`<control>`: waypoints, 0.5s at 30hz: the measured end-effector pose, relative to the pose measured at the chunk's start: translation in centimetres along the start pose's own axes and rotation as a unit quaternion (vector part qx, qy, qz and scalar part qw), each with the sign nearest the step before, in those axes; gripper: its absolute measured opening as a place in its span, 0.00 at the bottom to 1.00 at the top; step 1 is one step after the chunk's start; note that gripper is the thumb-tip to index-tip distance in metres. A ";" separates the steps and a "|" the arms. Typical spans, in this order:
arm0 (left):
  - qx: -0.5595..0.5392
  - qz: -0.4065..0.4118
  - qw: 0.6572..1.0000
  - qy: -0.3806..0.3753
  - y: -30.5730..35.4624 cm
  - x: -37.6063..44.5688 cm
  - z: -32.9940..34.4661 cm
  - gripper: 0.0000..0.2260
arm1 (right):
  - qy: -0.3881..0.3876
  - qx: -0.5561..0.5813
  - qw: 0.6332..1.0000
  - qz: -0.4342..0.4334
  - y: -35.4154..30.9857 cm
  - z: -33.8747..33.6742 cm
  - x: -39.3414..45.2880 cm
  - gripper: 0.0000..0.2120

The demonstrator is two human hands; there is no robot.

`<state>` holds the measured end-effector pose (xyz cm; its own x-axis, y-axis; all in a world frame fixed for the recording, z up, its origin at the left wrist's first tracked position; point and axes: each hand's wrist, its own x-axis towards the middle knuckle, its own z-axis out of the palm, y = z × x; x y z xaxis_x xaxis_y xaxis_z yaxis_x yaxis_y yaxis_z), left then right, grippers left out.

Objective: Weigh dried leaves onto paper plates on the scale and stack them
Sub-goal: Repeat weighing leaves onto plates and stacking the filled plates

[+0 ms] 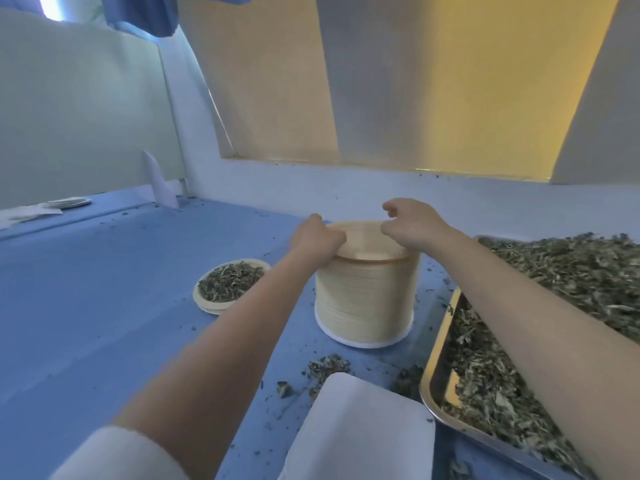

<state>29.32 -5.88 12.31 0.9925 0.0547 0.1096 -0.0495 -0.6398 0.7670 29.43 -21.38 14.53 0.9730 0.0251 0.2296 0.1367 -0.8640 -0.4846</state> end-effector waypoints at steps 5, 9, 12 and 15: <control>0.018 -0.050 0.998 0.016 -0.5 0.8 1.1 0.18 | -0.002 0.028 0.998 0.060 3.1 0.6 0.1 0.25; 0.085 -0.022 0.996 0.009 -0.1 0.7 1.2 0.08 | 0.002 0.009 0.996 0.089 3.7 0.5 -0.2 0.23; 0.095 -0.008 0.995 0.005 1.1 0.6 0.6 0.11 | 0.014 -0.011 0.997 0.069 3.4 -0.1 0.0 0.22; 0.084 0.007 0.996 0.009 2.4 0.3 -0.7 0.12 | 0.030 -0.005 0.998 0.051 2.6 -1.2 0.0 0.22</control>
<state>29.46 -6.87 14.68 0.9896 0.0578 0.1319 -0.0422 -0.7594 0.6492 29.56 -24.28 14.28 0.9690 -0.0931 0.2289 0.0349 -0.8655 -0.4996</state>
